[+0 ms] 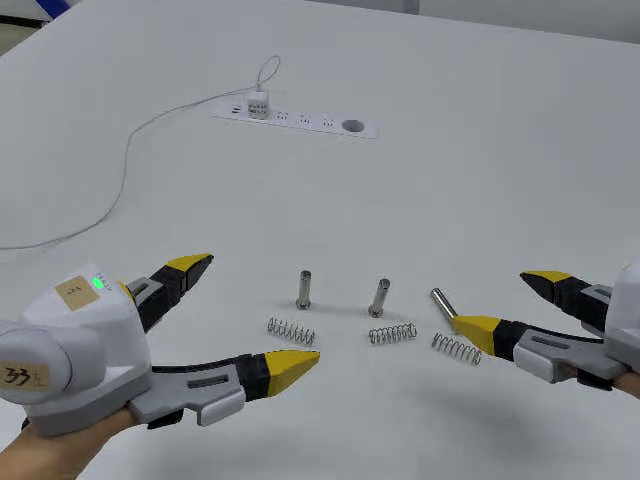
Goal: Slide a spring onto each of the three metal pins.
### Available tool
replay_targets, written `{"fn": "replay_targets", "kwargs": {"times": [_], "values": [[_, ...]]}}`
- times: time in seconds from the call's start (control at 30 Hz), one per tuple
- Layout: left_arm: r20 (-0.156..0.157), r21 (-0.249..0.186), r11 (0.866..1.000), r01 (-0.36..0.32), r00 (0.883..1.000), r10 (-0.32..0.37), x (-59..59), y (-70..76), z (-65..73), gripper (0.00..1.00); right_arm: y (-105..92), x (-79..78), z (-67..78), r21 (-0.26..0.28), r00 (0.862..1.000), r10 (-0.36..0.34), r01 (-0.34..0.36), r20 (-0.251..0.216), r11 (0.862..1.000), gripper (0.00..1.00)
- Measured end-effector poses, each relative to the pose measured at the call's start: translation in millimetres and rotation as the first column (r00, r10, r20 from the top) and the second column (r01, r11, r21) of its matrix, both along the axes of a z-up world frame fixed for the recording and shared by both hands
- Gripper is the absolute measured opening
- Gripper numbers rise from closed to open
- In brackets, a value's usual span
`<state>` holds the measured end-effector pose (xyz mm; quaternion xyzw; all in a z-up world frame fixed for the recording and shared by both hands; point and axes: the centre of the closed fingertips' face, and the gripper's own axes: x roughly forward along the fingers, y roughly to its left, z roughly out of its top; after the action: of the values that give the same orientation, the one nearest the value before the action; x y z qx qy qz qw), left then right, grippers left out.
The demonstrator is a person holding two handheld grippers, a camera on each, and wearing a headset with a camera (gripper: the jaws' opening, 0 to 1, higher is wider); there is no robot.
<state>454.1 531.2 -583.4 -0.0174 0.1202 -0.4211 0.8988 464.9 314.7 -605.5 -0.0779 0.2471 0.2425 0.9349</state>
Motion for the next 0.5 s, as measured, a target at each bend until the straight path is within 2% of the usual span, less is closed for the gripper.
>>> {"fn": "replay_targets", "kwargs": {"times": [0.1,0.37,0.5], "values": [[-0.001,-0.001,1.000,-0.002,1.000,0.002,-0.4,0.3,0.2,0.97,-0.2,1.4,-3.8,-0.012,1.000,0.005,-0.006,-0.014,1.000,0.59],[-0.015,0.016,1.000,-0.004,1.000,0.004,-0.1,1.1,-6.2,0.96,3.4,9.0,-4.1,-0.002,1.000,0.000,0.000,-0.016,1.000,0.57],[-0.015,0.022,1.000,-0.003,1.000,0.004,-0.1,0.2,-6.6,0.95,5.0,11.3,-12.6,-0.006,0.999,-0.013,0.012,-0.040,1.000,0.55]]}}
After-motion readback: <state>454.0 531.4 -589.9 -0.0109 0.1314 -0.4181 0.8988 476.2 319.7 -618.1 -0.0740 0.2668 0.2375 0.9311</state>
